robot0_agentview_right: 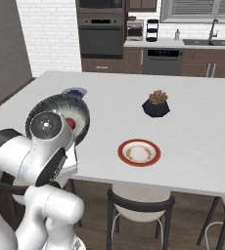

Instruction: Pick the chicken drumstick and tomato from their plates and place them in the bowl. Then put the bowl in the fridge.

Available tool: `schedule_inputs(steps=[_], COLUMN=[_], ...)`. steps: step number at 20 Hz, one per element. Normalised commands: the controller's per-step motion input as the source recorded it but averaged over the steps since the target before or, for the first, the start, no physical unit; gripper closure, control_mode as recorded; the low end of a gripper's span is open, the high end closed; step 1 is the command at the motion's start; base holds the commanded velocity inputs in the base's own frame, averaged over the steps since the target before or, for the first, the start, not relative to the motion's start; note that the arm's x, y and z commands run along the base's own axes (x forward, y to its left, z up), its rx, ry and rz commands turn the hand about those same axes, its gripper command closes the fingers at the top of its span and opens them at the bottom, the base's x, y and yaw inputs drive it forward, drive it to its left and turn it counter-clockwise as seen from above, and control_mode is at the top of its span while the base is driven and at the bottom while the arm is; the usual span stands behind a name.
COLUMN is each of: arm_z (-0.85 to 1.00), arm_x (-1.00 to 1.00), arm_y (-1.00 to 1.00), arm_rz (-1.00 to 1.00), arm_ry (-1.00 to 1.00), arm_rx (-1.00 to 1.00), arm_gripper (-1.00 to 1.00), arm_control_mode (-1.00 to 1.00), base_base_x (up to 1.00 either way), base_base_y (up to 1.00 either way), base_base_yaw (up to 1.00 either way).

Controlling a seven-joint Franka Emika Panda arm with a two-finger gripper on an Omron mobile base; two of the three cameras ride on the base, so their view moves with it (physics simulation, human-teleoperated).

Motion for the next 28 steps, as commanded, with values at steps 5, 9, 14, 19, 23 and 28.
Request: schedule_inputs(steps=[5, 9, 14, 19, 23, 28], arm_z=[0.00, 0.00, 0.00, 0.00, 0.00, 0.00], arm_x=[-0.60, 0.00, 0.00, 0.00, 0.00, 0.00], arm_y=[0.00, 0.00, 0.00, 0.00, 0.00, 0.00], arm_rz=[-0.01, 0.00, 0.00, 0.00, 0.00, 0.00], arm_ry=[-0.06, 0.00, 0.00, 0.00, 0.00, 0.00], arm_rx=[-0.01, 0.00, 0.00, 0.00, 0.00, 0.00], arm_gripper=[1.00, 1.00, 1.00, 1.00, 1.00, 1.00], arm_control_mode=[1.00, 1.00, 1.00, 1.00, 1.00, 1.00], base_base_x=[-0.33, -0.36, 0.06, 0.30, 0.26, 0.64], base_base_y=[-0.15, -0.65, -0.70, -0.90, -0.97, -0.83], base_base_yaw=[-0.15, -0.69, -0.88, -0.80, -0.80, -0.69])
